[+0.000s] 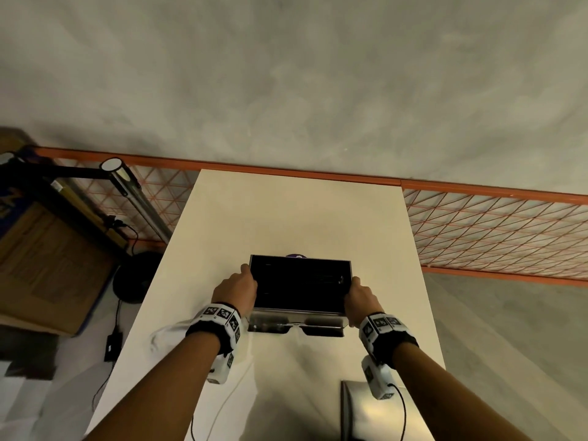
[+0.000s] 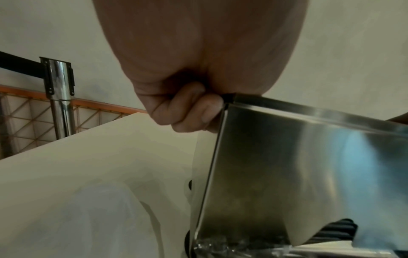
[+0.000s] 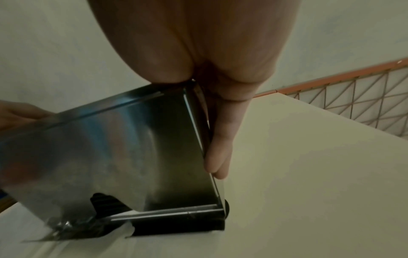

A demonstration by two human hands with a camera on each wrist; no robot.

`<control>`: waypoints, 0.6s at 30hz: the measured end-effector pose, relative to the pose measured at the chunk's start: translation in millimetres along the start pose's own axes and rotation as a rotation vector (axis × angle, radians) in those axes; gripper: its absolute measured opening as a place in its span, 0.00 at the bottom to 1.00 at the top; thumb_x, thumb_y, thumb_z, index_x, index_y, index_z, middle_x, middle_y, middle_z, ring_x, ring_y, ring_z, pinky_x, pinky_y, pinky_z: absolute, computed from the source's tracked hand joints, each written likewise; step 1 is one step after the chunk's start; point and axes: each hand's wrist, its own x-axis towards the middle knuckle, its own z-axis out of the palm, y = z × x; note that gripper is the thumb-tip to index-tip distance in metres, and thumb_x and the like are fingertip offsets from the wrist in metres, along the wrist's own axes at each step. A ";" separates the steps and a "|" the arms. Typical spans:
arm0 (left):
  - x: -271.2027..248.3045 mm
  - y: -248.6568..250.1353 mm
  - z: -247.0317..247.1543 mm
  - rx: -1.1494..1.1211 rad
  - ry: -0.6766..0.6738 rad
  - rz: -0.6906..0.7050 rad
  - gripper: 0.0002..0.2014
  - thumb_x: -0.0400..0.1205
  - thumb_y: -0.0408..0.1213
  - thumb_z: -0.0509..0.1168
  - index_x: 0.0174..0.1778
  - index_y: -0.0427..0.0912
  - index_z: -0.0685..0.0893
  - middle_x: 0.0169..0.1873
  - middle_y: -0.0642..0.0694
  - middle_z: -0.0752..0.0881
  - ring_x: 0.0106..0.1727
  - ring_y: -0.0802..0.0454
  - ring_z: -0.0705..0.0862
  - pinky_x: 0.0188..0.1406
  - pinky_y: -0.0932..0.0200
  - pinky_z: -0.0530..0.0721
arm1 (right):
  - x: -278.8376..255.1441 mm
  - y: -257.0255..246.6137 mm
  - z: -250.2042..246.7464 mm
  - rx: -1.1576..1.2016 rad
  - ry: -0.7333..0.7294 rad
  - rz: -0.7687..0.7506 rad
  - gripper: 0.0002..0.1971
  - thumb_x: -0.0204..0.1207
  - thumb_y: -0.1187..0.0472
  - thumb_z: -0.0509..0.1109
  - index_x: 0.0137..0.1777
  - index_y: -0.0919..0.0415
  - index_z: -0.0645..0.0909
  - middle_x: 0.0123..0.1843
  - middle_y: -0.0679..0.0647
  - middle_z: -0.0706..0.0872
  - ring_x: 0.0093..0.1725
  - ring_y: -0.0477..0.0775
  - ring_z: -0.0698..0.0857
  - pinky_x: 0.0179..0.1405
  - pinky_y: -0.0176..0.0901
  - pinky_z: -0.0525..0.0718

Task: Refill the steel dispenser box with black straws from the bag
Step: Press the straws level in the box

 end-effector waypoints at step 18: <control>-77.2 -57.9 -20.4 -0.442 -0.031 0.124 0.09 0.91 0.46 0.59 0.62 0.52 0.81 0.47 0.43 0.92 0.45 0.40 0.89 0.44 0.46 0.86 | -50.2 -58.3 -7.2 -0.111 0.348 -0.119 0.16 0.76 0.66 0.61 0.64 0.64 0.73 0.60 0.64 0.77 0.59 0.70 0.77 0.50 0.58 0.78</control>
